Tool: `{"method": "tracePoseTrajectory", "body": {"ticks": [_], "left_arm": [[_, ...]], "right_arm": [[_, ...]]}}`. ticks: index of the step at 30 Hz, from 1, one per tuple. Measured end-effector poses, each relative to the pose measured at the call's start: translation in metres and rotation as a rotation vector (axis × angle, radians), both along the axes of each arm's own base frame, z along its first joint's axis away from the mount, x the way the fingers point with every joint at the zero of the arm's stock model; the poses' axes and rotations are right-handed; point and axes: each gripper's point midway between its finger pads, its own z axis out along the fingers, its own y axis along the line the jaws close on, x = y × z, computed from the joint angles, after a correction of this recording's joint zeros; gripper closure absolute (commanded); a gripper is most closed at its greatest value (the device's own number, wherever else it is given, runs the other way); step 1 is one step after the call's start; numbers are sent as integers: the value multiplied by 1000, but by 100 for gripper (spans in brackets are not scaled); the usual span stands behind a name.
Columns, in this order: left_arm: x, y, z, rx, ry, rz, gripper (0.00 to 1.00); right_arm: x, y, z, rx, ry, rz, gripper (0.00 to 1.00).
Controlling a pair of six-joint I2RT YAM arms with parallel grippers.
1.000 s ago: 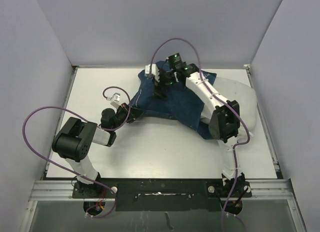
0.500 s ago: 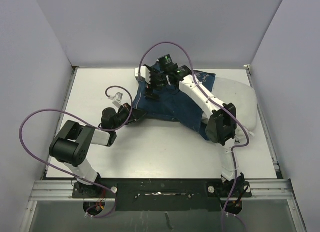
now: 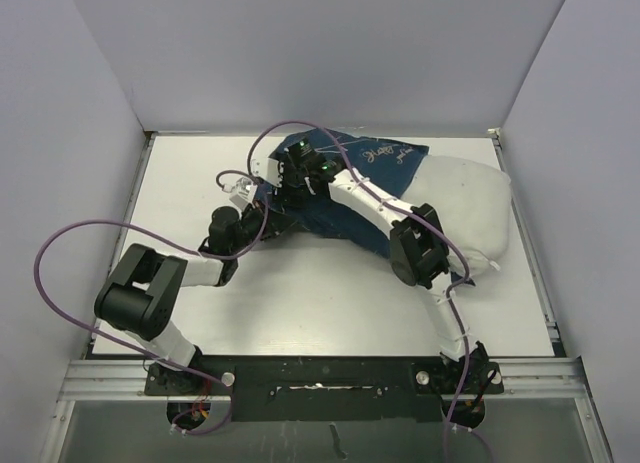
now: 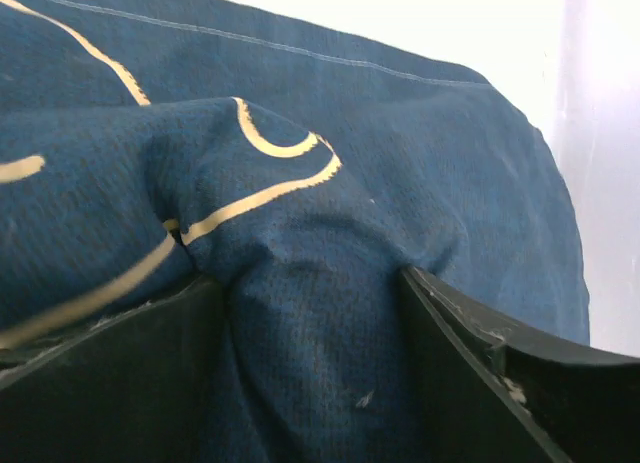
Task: Put the pillow into the pillowcase
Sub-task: Stuff the pillow into the pillowcase.
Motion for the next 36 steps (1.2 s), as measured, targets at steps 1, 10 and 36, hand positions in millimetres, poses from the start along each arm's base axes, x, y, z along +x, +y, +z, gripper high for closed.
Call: {"method": "tracePoseTrajectory", "body": {"ticks": [1, 10, 36], "left_arm": [[4, -4, 4, 1, -5, 7, 100], [16, -57, 11, -144, -27, -40, 100], [8, 58, -56, 15, 308, 215, 26]], "right_arm": [[5, 1, -6, -8, -16, -21, 33], [21, 5, -19, 181, 145, -109, 2], [-29, -21, 105, 309, 116, 298, 2]]}}
